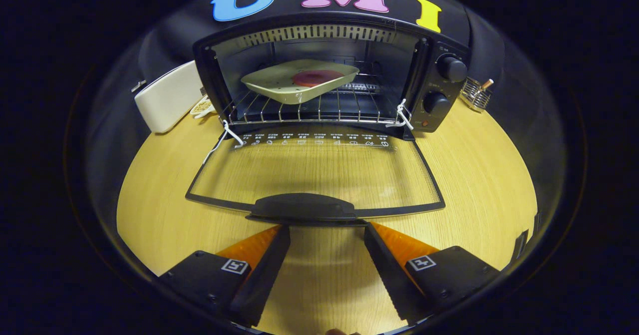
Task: Open the toaster oven, put the food inside, and close the toaster oven door.
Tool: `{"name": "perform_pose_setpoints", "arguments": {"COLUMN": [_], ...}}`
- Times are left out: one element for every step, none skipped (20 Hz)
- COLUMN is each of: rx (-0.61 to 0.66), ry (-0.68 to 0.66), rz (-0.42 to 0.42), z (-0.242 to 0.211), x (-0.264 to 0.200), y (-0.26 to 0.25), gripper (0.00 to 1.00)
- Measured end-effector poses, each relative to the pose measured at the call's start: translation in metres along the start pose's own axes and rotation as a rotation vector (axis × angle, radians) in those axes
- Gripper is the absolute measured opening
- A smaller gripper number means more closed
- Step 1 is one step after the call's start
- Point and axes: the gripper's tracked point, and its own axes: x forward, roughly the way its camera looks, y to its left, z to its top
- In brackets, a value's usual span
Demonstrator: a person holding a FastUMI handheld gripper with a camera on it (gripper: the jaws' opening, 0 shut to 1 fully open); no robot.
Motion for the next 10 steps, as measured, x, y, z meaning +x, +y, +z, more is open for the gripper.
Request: {"name": "perform_pose_setpoints", "arguments": {"rx": [0.000,0.005,0.015,0.028,0.043,0.055,0.064,0.073,0.078,0.076], "ry": [-0.002,0.000,0.001,-0.005,-0.014,-0.027,-0.040,-0.055,-0.072,-0.092], "rz": [0.004,0.007,0.010,0.014,0.020,0.027,0.036,0.046,0.056,0.066], "z": [0.003,0.004,0.007,0.010,0.013,0.017,0.022,0.027,0.034,0.040], "x": [0.000,-0.003,-0.007,-0.012,-0.019,-0.026,-0.033,-0.041,-0.048,-0.056], "y": [0.005,0.006,0.006,0.006,0.006,0.006,0.006,0.006,0.007,0.007], "gripper": [0.99,0.99,0.99,0.99,0.99,0.99,0.99,0.99,0.99,0.99]}}
